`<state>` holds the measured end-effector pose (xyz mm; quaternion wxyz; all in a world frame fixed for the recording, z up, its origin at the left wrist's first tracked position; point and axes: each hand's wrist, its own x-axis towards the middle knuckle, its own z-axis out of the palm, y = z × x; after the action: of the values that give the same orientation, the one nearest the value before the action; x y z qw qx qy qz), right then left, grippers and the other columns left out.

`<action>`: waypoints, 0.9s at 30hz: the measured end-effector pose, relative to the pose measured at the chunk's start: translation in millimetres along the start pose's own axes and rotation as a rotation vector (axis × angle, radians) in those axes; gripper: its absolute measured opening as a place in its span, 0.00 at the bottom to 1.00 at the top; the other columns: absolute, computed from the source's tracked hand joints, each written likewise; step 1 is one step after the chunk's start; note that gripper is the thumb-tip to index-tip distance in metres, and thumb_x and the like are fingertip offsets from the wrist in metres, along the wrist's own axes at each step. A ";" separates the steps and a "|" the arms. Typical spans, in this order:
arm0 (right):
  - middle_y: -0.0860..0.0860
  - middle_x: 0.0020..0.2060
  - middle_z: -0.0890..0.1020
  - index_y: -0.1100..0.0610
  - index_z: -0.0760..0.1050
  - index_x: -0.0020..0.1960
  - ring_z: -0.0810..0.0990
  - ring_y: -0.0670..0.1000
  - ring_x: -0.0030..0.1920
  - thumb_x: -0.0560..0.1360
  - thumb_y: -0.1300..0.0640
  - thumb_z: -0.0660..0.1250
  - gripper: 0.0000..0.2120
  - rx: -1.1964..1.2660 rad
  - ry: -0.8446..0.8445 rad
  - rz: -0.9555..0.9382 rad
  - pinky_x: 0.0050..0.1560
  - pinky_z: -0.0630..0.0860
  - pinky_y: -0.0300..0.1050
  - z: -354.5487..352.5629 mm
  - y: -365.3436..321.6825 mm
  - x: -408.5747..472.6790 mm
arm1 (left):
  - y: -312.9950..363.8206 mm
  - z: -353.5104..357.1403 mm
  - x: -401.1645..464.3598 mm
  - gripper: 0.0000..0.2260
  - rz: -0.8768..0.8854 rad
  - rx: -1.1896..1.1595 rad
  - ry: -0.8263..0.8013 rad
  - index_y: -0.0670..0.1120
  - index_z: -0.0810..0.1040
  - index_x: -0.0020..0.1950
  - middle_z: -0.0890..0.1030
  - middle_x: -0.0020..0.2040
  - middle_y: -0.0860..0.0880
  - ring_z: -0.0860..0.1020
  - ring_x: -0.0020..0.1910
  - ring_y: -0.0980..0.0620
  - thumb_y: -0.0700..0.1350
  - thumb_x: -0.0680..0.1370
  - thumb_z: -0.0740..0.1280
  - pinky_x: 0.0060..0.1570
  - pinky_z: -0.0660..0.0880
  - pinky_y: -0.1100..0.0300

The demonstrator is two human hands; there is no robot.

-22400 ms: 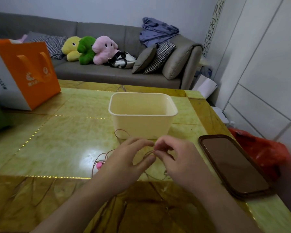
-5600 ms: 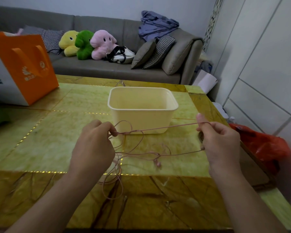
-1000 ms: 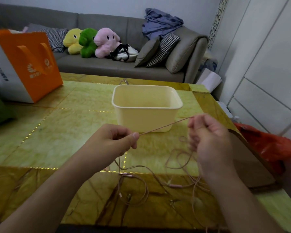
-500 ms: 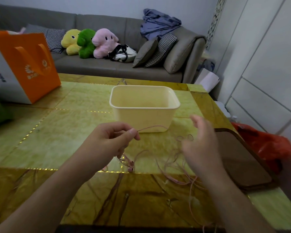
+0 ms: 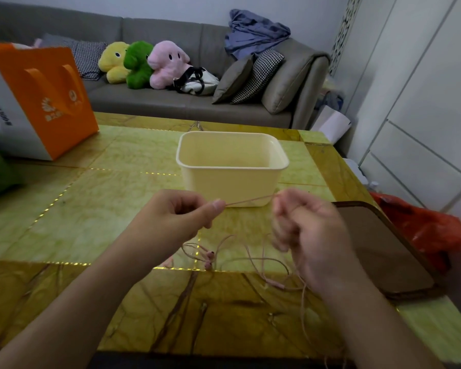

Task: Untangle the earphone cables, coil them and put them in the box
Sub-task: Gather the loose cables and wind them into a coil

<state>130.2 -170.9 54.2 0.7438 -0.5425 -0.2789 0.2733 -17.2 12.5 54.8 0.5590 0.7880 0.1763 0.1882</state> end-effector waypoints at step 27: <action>0.49 0.30 0.76 0.50 0.83 0.48 0.75 0.48 0.32 0.83 0.51 0.68 0.07 -0.669 -0.226 -0.138 0.34 0.75 0.56 14.9 17.2 -7.1 | 8.1 7.6 -2.8 0.08 0.031 -0.113 -0.089 0.44 0.87 0.46 0.79 0.34 0.38 0.75 0.34 0.48 0.44 0.81 0.70 0.36 0.71 0.62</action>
<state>112.9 -161.6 40.7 0.5063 -0.7021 -0.4694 0.1741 -15.3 2.4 59.9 0.6067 0.7656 0.1282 0.1713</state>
